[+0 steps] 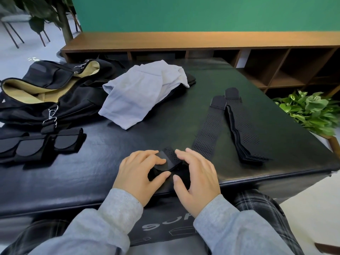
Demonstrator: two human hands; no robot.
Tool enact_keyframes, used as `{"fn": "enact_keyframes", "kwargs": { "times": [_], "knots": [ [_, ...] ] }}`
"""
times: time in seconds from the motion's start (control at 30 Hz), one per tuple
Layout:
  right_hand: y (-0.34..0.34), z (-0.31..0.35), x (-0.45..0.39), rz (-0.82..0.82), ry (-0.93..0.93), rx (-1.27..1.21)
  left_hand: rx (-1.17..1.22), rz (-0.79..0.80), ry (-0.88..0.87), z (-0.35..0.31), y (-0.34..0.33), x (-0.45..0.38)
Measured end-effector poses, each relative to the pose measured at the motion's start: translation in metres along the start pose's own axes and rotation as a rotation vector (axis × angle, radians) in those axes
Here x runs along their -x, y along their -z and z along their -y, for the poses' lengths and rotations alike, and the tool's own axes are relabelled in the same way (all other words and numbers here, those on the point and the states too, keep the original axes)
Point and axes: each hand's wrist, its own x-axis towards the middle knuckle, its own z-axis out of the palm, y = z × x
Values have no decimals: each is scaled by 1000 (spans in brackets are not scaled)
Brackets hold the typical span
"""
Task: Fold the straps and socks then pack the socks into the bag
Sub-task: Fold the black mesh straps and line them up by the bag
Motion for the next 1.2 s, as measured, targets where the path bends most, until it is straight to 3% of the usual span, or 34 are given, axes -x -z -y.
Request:
{"fn": "enact_keyframes", "kwargs": {
  "times": [0.3,0.5,0.63,0.8,1.1,1.2],
  "knots": [
    [-5,-2,0,20,52,133,56,-143,22,14,15,14],
    [-4,-2,0,21,61,140,67,-218,271,48,41,21],
    [-7,5,0,131,202,226,6,-284,382,67,56,24],
    [-16,13,8,259,330,276,-67,-325,436,84,65,25],
    [-19,10,8,267,347,326,-173,-498,656,72,61,28],
    [-19,10,8,274,342,313,-191,-524,658,70,61,30]
  ]
}}
